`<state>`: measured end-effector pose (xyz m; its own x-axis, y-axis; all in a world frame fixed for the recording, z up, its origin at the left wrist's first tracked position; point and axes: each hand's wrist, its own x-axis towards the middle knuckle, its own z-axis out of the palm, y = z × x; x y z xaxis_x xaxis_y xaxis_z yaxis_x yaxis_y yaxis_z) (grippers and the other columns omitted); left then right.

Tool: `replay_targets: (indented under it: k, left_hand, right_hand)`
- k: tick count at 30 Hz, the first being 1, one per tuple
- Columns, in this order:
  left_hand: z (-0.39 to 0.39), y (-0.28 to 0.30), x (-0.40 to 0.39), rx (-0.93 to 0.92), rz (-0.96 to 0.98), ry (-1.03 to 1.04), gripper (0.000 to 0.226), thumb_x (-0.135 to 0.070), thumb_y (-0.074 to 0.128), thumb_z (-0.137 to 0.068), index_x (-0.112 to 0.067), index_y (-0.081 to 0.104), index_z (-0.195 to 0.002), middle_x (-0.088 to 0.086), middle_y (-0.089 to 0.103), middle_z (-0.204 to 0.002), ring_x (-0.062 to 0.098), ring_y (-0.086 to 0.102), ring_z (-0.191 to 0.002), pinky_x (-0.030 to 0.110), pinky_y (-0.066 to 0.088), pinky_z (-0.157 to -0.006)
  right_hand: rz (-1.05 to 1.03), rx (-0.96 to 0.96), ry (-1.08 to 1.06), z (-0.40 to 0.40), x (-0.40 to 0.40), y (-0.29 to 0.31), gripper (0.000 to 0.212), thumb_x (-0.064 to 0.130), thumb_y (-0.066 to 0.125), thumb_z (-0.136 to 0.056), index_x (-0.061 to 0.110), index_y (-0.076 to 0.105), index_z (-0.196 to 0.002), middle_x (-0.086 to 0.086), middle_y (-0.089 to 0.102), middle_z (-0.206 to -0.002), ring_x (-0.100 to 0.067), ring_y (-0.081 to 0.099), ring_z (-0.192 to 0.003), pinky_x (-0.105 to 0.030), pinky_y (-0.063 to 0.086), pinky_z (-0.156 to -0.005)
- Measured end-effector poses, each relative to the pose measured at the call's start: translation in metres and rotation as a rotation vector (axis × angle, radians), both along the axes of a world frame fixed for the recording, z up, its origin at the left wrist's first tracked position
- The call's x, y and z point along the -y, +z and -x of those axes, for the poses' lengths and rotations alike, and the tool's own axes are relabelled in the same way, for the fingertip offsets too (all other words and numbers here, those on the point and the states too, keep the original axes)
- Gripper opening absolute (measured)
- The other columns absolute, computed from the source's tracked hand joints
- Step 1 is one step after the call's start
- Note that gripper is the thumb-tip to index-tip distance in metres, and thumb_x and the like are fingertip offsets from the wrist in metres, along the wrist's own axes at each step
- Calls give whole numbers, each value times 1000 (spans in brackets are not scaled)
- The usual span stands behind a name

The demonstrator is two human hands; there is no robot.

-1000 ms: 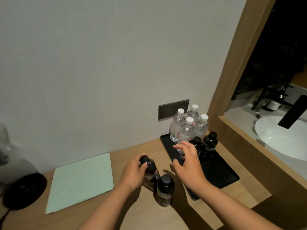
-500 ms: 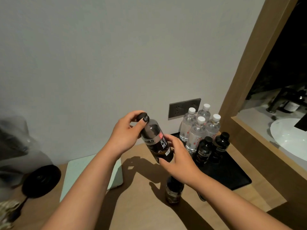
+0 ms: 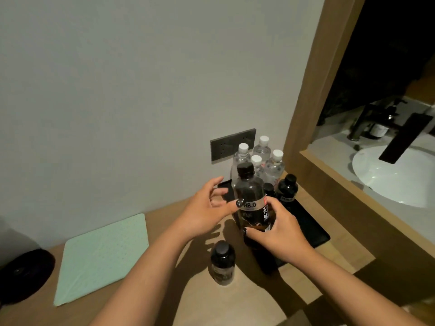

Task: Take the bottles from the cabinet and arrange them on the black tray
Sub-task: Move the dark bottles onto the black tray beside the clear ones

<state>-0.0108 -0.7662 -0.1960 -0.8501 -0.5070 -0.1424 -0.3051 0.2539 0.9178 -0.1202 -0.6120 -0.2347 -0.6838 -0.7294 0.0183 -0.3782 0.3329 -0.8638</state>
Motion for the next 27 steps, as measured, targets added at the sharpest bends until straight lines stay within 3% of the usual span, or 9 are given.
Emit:
replay_targets:
  k: [4, 7, 10, 16, 20, 23, 27]
  left_hand:
    - [4, -38, -14, 312, 140, -157, 85, -33, 76, -75, -34, 27, -145, -3, 37, -147, 18, 42, -130, 29, 42, -99]
    - [5, -58, -26, 505, 196, -261, 85, -31, 77, -74, -31, 31, -144, -1, 37, -148, 19, 39, -134, 31, 38, -106]
    - [9, -71, -37, 638, 247, -246, 83, -25, 78, -74, -30, 33, -144, 0, 41, -145, 22, 41, -132, 33, 41, -104]
    - [20, -82, -39, 713, 343, -115, 70, -20, 79, -71, -28, 48, -133, -2, 56, -129, 19, 56, -114, 27, 51, -89]
    - [25, -82, -32, 703, 295, -70, 47, -19, 79, -69, -24, 62, -113, -5, 64, -111, 13, 59, -91, 22, 53, -74]
    - [28, -81, -29, 704, 288, -42, 34, -19, 78, -69, -26, 64, -99, -9, 60, -96, 12, 58, -86, 20, 50, -68]
    - [31, -81, -27, 708, 264, -6, 31, -18, 78, -69, -29, 60, -93, -5, 59, -95, 15, 59, -87, 24, 53, -71]
  right_hand:
    - [-56, 43, -119, 32, -26, -16, 68, 19, 83, -64, 24, 47, -122, 15, 58, -104, 2, 54, -94, -13, 40, -76]
    - [-132, 69, -159, 53, -39, -35, 70, 17, 83, -63, 22, 46, -123, 9, 58, -107, -10, 54, -101, -25, 43, -84]
    - [-168, 97, -165, 68, -46, -56, 71, 15, 83, -63, 19, 47, -124, 6, 58, -107, -13, 56, -102, -27, 44, -85]
    - [-172, 150, -149, 83, -41, -94, 69, 12, 82, -64, 17, 50, -125, 1, 61, -113, -19, 57, -110, -32, 45, -92]
    - [-171, 191, -142, 90, -33, -114, 68, 9, 83, -65, 15, 48, -123, -2, 60, -116, -20, 56, -113, -28, 44, -91]
    - [-172, 228, -114, 95, -26, -124, 70, 7, 82, -66, 16, 46, -125, -3, 59, -121, -20, 53, -117, -29, 41, -97]
    - [-173, 234, -62, 99, -19, -136, 72, 3, 80, -67, 12, 43, -128, -8, 55, -128, -23, 49, -124, -28, 37, -100]
